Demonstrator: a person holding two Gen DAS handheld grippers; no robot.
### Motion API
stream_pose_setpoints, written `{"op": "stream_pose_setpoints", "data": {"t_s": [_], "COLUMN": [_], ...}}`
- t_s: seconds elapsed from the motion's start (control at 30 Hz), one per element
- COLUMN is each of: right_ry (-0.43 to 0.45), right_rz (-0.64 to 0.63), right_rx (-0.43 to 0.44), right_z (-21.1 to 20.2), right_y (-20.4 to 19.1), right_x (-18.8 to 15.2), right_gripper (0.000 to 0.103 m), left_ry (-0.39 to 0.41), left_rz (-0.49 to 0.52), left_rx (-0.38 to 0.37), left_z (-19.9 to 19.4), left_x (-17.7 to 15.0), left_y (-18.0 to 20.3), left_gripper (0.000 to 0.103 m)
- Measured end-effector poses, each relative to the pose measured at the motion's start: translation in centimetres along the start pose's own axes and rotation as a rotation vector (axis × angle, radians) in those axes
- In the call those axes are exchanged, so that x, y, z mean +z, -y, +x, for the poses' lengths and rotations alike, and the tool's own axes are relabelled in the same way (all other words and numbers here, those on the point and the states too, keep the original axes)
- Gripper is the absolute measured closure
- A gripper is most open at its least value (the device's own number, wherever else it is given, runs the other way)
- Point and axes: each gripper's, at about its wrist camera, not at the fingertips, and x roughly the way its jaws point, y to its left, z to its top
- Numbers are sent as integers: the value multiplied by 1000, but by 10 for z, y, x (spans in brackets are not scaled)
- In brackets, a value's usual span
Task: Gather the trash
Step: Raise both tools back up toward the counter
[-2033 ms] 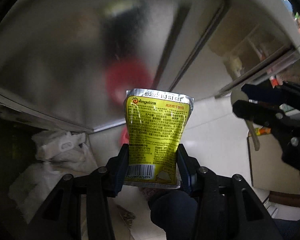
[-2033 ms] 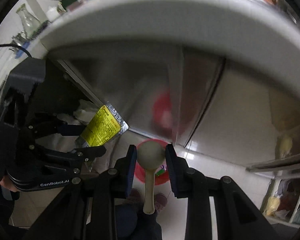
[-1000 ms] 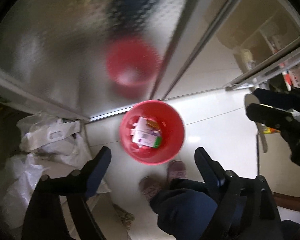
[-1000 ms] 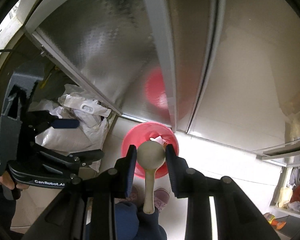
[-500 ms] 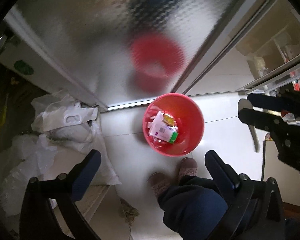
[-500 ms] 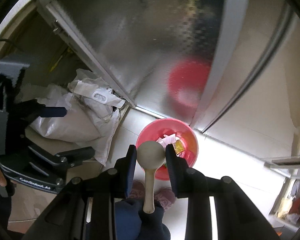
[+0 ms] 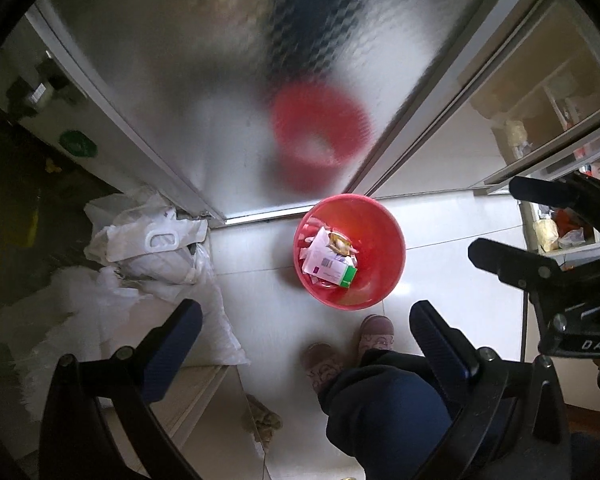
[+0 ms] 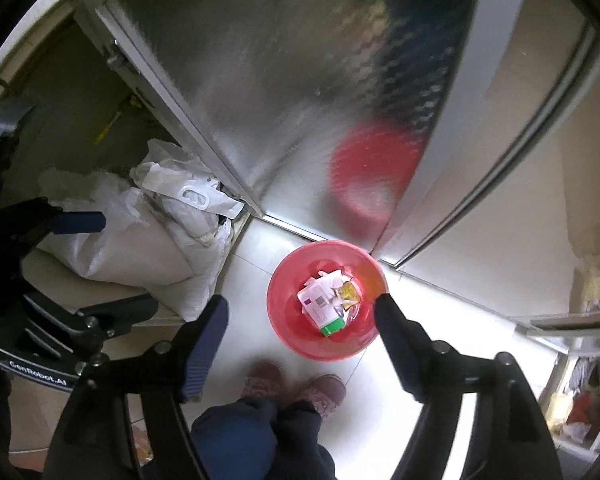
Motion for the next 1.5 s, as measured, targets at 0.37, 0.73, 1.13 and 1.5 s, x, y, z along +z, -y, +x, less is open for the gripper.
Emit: {"op": "stream_pose_setpoints", "data": {"t_s": [0.37,0.73,1.13,1.5], "right_ry": [62,178,261,295], "right_rz": [21,55,-7,-91], "right_rx": [-15,-19,-2,27], "right_z": [-118,-248,-312,-317], "right_y": [-3,-9,-19,-31], "right_x": [16,47,90,136], "right_gripper": [0,0,0,0], "left_ry": [82,202,332,366], "left_rz": [12,27,-41,-90], "left_rx": [17,53,106,147], "left_z": [-136,-264,-347,-365], "left_x": [27,54,82,111], "left_y": [22,42,38,4], "left_gripper": [0,0,0,0]}}
